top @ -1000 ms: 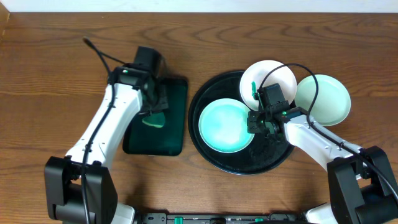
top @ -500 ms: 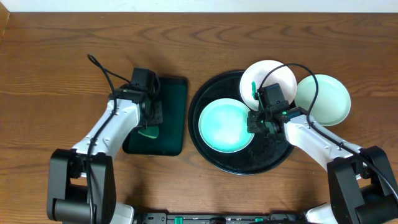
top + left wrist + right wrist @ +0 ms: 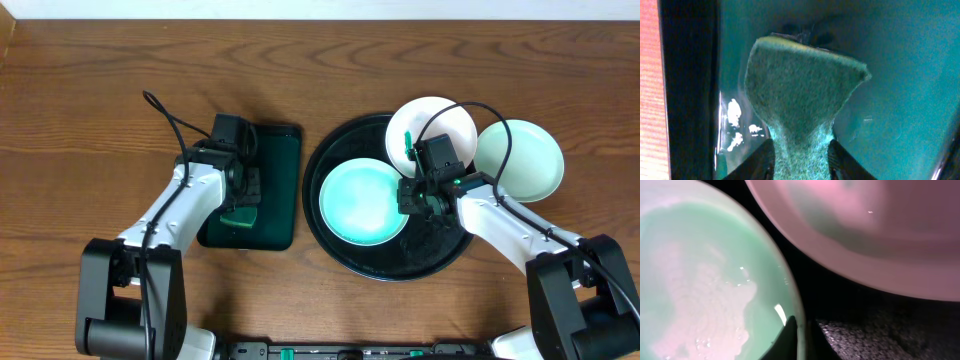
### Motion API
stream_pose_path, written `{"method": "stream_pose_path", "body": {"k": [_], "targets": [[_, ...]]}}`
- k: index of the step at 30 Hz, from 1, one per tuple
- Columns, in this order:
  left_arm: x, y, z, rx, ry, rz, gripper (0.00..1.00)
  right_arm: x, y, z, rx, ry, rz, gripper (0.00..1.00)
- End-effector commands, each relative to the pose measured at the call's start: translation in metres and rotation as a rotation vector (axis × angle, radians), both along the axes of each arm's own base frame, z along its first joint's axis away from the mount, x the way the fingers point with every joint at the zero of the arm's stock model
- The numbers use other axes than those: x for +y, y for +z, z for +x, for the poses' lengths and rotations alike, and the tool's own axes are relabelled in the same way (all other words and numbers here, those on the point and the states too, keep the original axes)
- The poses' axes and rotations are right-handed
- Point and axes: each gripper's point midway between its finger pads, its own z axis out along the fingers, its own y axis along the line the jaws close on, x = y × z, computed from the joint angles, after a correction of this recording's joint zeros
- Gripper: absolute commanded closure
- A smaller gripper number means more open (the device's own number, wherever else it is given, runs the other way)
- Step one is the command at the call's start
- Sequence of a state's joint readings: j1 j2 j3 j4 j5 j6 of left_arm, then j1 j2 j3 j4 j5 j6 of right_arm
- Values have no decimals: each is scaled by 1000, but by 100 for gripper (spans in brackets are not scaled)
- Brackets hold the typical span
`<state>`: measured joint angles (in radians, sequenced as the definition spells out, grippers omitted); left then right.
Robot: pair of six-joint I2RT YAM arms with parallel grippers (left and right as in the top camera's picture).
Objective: Clean dirty plates on tray and stack at the side
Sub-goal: 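Carry the sponge with the left gripper back to the dark green tray, then release the sponge in the tray and raise the left gripper aside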
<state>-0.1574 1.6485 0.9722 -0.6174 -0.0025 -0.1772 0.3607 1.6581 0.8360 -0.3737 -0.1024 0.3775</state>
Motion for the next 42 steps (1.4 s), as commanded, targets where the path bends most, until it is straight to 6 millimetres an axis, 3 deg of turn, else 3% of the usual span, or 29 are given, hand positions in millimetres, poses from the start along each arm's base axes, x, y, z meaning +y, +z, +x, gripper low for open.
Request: {"method": "stream_pose_path", "body": {"k": [1, 5, 9, 12, 15, 19, 32, 42], "targets": [[2, 35, 19, -98, 3, 0, 58, 10, -2, -4, 12, 39, 28, 88], [10, 80, 37, -233, 67, -28, 48, 10, -2, -4, 12, 39, 27, 69], [34, 121, 47, -372, 179, -48, 45, 10, -2, -4, 12, 39, 27, 53], [59, 136, 49, -429, 244, -41, 41, 10, -2, -4, 12, 39, 27, 47], [82, 135, 48, -429, 308, -27, 25, 10, -2, -4, 12, 39, 27, 43], [99, 124, 35, -368, 359, -15, 23, 10, -2, -4, 12, 39, 27, 47], [100, 119, 28, -335, 364, -12, 22, 6, -4, -1, 0, 27, 2, 80], [100, 119, 28, -335, 364, -12, 22, 7, -13, -2, 17, 30, -4, 83]]}}
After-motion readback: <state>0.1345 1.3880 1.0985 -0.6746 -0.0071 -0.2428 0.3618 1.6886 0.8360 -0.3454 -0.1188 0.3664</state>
